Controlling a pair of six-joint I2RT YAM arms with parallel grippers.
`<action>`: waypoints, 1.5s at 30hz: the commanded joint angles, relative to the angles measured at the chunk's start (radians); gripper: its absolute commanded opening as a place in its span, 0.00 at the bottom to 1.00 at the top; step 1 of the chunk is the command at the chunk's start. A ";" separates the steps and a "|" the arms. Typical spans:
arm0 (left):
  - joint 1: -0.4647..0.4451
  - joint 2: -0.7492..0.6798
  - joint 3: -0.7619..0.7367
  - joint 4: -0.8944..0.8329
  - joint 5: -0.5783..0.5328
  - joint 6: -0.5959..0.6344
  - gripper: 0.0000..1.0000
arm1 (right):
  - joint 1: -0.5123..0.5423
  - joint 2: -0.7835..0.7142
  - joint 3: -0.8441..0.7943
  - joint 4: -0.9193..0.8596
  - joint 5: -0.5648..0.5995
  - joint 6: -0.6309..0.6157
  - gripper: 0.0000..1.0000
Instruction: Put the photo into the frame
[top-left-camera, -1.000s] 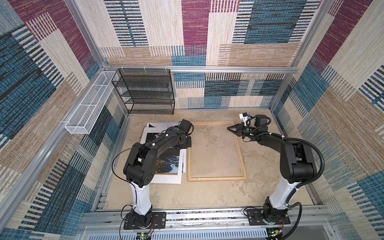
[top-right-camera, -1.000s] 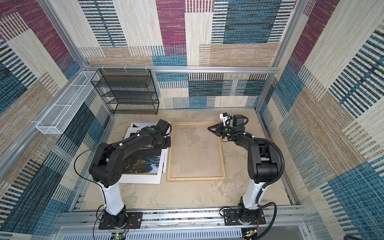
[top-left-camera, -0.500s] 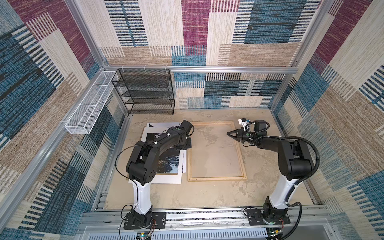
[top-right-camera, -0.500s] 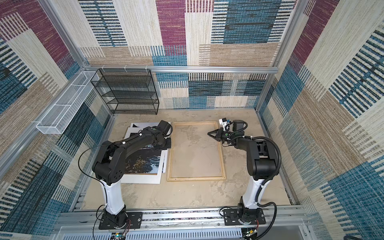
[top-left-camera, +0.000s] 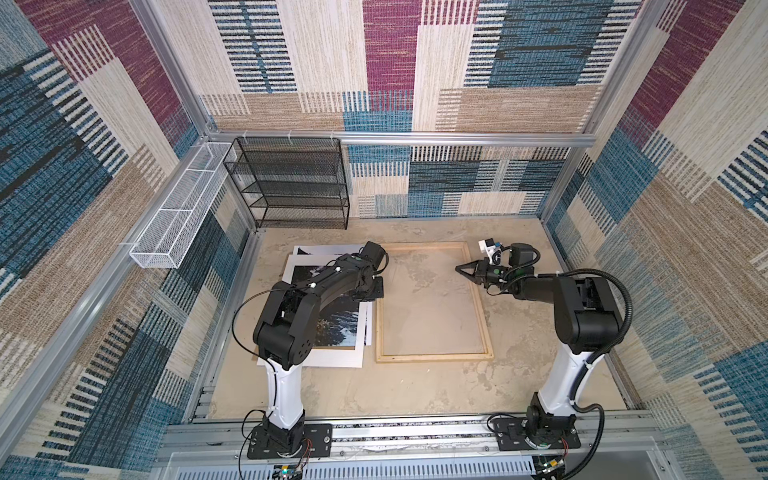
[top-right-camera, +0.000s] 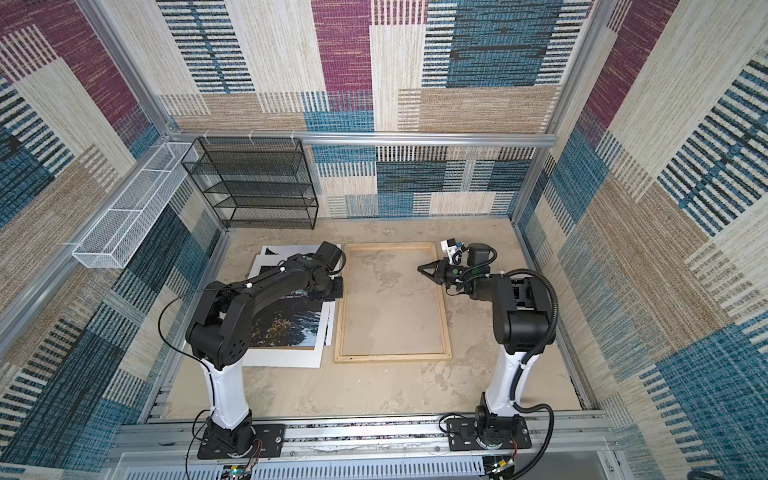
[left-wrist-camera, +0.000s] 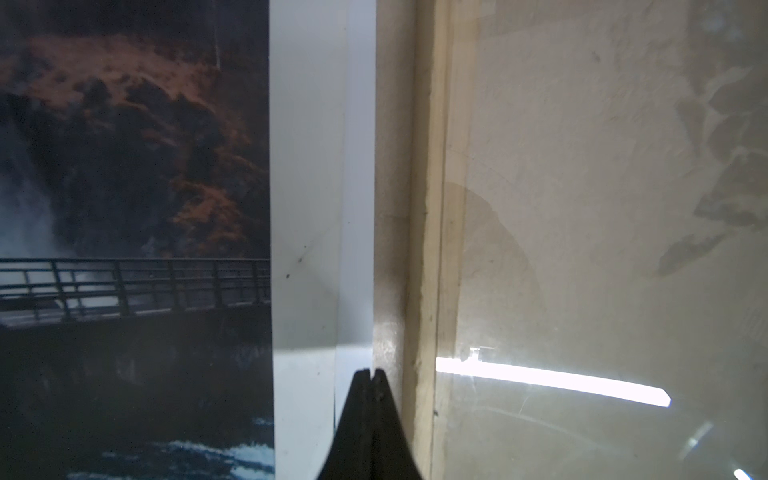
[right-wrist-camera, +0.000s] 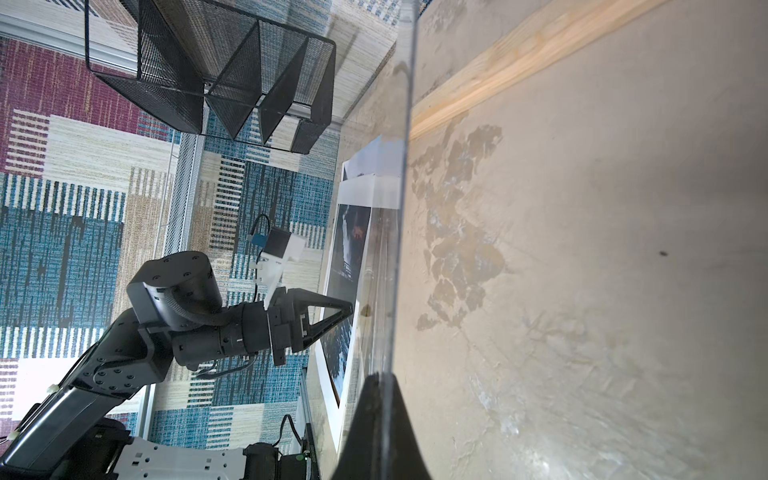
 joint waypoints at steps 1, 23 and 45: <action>-0.001 -0.002 -0.003 -0.004 0.015 -0.008 0.00 | -0.002 0.008 0.009 0.062 -0.027 0.014 0.00; -0.001 0.001 0.002 -0.006 0.032 0.000 0.00 | -0.027 0.036 -0.008 0.104 -0.024 0.029 0.00; 0.010 -0.061 0.003 -0.018 -0.033 0.009 0.00 | -0.033 -0.090 -0.013 0.253 -0.095 0.246 0.00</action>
